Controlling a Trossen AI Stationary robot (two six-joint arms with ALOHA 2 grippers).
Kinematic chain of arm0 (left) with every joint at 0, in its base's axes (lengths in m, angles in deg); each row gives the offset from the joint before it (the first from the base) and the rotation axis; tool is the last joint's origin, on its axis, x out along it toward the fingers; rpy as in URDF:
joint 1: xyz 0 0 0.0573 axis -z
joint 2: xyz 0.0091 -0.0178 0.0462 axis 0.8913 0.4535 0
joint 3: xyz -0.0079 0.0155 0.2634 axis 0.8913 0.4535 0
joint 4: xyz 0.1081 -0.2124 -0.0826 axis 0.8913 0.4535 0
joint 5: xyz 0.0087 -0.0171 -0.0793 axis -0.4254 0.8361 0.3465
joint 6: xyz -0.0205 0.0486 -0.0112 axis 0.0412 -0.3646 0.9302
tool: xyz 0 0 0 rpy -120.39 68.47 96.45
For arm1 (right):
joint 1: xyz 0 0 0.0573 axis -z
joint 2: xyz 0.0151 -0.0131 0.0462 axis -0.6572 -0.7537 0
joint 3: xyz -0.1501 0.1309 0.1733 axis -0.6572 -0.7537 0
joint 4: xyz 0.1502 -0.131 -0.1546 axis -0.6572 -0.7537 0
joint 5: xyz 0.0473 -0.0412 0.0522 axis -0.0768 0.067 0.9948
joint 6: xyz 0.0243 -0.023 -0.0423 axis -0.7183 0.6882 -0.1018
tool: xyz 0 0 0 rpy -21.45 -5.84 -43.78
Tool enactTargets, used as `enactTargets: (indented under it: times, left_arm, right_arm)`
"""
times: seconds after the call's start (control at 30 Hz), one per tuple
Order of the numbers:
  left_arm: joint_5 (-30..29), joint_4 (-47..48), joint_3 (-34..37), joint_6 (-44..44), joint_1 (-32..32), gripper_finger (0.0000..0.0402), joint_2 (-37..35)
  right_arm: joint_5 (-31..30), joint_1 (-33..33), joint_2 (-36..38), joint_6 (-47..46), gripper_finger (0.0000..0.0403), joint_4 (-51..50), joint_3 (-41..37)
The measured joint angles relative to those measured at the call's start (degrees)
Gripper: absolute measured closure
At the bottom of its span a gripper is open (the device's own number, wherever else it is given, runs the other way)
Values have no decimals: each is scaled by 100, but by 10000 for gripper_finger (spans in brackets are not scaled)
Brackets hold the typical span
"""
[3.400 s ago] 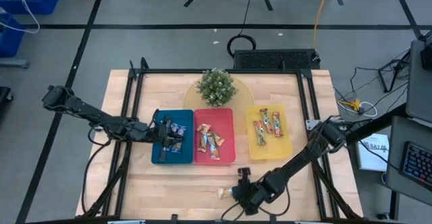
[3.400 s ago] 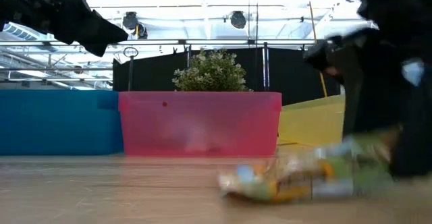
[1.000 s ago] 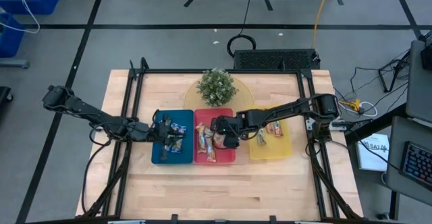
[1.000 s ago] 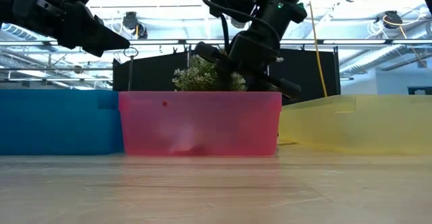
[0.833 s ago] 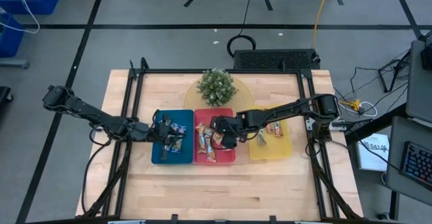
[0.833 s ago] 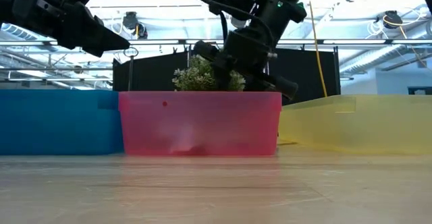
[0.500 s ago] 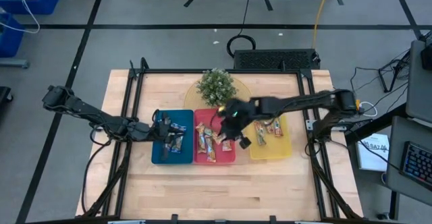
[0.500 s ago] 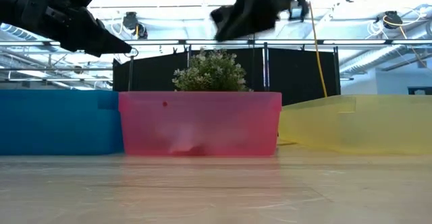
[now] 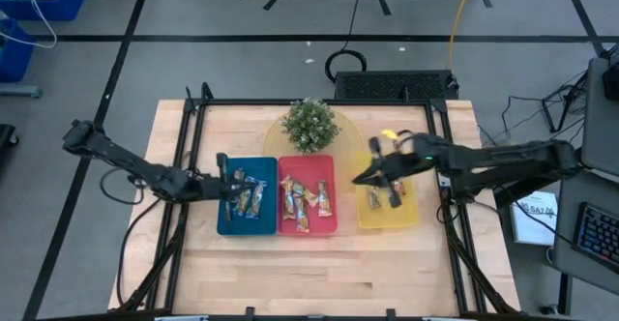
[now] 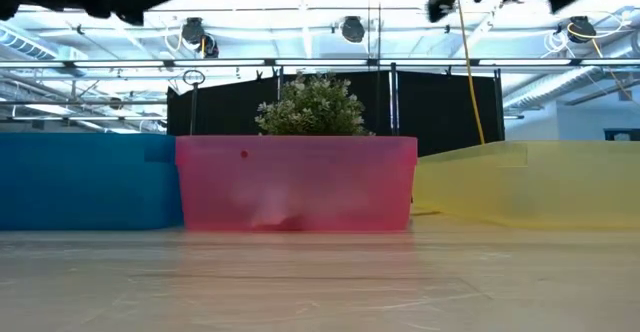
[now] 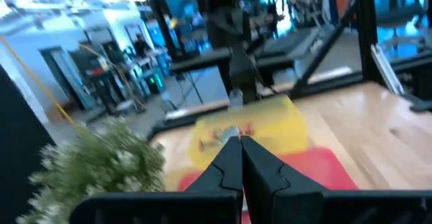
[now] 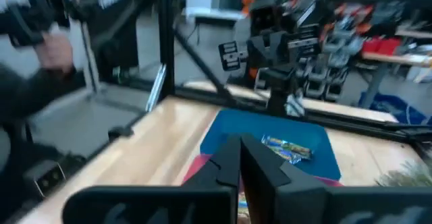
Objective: Pick and place Granola Bars by type
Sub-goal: Return to Home Position
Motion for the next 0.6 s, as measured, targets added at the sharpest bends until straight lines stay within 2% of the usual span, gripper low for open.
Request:
enactTargets:
  times: [0.23, 0.3, 0.4, 0.5, 0.6]
  left_arm:
    - [-7, 375, 192, -394, 32, 398, -933]
    - [-18, 131, 421, -481, 32, 399, -1130]
    - [-234, -307, 841, -563, 32, 399, -1497]
    - [-374, -486, 1216, -594, 32, 399, -1962]
    - [-483, -528, 1465, -530, 47, 400, -2407]
  right_arm:
    - [-7, 141, 1779, -955, 402, 733, -1554]
    - [-85, 95, 2198, -1231, 402, 1098, -2051]
    - [-522, 50, 2739, -1620, 402, 1410, -2673]
    - [-778, 59, 3255, -1804, 403, 1461, -3067]
    - [-773, 58, 3675, -1860, 403, 1384, -3299]
